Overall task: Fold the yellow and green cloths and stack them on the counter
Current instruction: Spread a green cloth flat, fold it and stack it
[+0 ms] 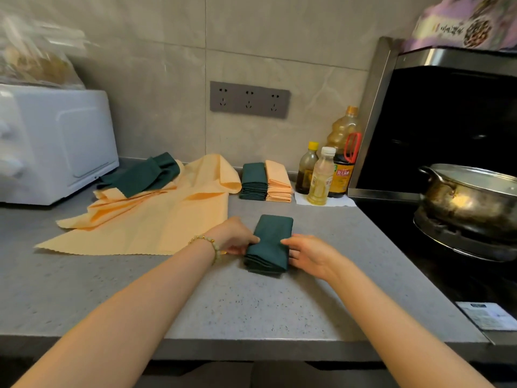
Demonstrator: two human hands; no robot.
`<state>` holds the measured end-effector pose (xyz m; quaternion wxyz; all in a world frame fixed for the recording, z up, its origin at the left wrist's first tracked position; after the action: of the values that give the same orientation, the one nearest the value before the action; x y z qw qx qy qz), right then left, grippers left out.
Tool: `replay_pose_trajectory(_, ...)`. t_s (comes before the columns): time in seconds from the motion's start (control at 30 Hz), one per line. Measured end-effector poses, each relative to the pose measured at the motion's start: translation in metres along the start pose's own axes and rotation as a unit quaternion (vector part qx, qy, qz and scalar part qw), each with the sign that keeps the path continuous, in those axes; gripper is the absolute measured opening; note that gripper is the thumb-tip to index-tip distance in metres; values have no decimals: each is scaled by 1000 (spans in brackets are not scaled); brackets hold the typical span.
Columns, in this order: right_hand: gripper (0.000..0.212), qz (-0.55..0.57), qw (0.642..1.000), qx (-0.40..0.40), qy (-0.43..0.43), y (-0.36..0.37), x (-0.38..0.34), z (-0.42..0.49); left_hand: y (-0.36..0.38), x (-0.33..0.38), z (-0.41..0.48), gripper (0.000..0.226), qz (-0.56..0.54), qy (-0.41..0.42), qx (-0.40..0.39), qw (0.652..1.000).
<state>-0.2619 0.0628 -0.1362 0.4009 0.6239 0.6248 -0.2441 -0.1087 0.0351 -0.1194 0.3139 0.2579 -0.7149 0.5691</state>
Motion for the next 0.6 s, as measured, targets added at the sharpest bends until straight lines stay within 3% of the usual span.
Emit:
replay_pose_trajectory(0.17, 38, 40, 998, -31, -23, 15, -34, 19, -15, -3, 4, 23, -230, -29, 2, 973)
replay_pose_trajectory(0.27, 38, 42, 997, -60, -41, 25, -66, 29, -29, 5, 17, 17, -436, -35, -10, 899)
replay_pose_trajectory(0.33, 41, 35, 996, -62, -56, 31, -90, 40, -47, 13, 35, 12, -508, -22, 0, 861)
replay_pose_trajectory(0.4, 44, 15, 995, -61, -81, 37, -117, 52, -67, 17, 57, 14, -523, -14, 22, 852)
replay_pose_trajectory(0.6, 42, -83, 983, 41, -157, 41, -204, 100, -125, 31, 147, 30, -399, 48, 127, 907)
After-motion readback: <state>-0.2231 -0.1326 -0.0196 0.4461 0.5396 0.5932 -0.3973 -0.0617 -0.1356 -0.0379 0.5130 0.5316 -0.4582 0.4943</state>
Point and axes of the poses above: each hand's wrist, its own z-axis towards the middle knuckle, its own y-axis out of the palm, x = y × z, the point moved 8 cm from there along z, towards the middle knuckle, and after that the axes turned 13 degrees about y, right-handed, at the moved point
